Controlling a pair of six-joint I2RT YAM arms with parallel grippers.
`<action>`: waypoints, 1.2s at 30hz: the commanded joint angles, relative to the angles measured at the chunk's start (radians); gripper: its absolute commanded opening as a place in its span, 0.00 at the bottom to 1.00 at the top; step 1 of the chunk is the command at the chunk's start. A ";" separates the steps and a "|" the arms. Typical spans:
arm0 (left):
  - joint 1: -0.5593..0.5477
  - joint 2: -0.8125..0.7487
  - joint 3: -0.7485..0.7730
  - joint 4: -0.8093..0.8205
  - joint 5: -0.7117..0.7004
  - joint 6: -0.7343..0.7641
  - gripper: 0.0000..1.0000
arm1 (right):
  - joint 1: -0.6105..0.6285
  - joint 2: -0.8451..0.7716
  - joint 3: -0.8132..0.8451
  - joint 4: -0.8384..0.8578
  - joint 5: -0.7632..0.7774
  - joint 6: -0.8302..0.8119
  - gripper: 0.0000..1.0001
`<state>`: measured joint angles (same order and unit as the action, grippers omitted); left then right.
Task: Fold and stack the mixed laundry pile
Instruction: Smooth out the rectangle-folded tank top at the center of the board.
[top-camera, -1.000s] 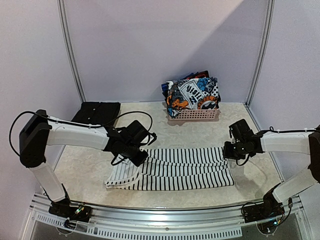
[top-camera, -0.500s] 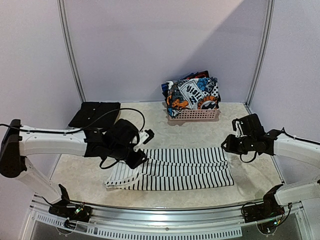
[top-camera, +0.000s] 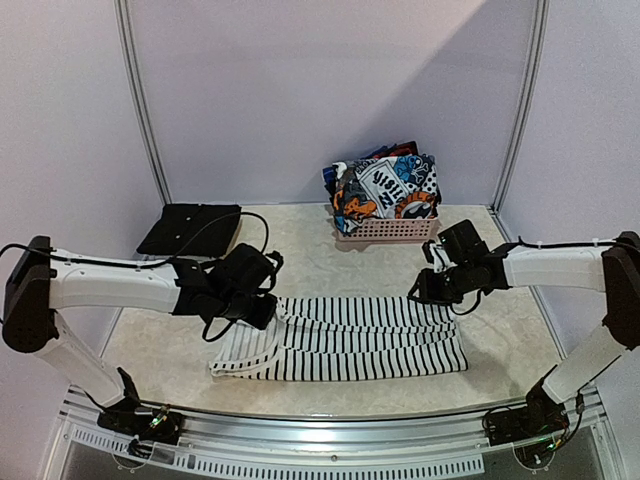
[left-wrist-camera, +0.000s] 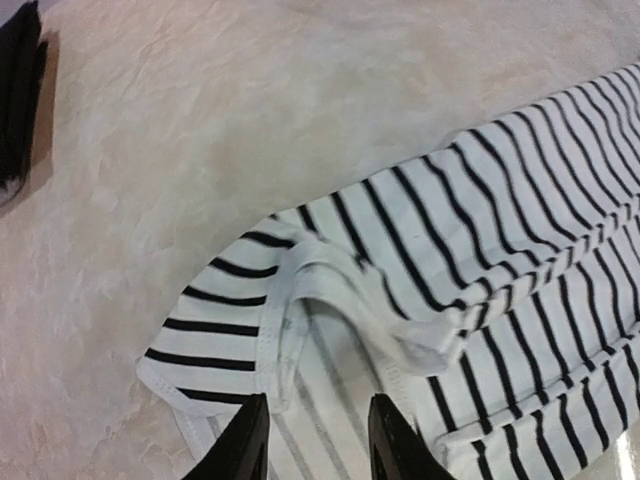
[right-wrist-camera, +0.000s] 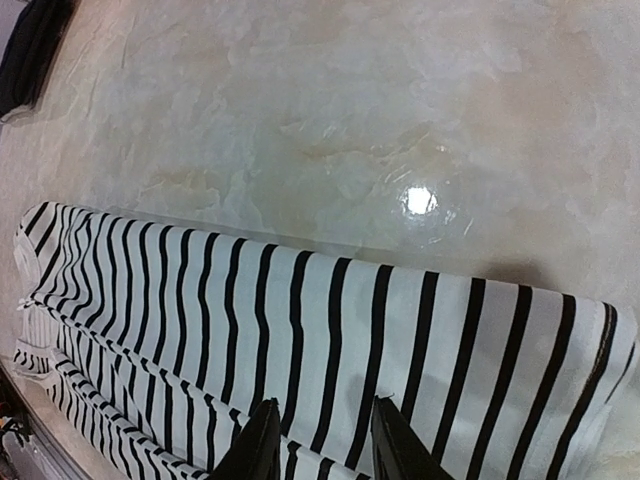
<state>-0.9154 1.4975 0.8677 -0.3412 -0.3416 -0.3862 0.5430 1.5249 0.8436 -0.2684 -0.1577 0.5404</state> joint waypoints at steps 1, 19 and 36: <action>0.062 -0.040 -0.098 -0.044 -0.022 -0.130 0.36 | 0.006 0.073 0.029 0.030 -0.031 -0.022 0.32; 0.126 0.013 -0.265 0.281 0.098 -0.194 0.41 | 0.005 0.185 0.014 0.099 -0.040 -0.014 0.30; 0.138 0.096 -0.238 0.324 -0.018 -0.204 0.16 | 0.008 0.214 -0.016 0.125 -0.048 0.009 0.27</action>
<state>-0.7933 1.5742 0.6147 -0.0372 -0.3069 -0.5804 0.5434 1.7130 0.8455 -0.1539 -0.1955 0.5392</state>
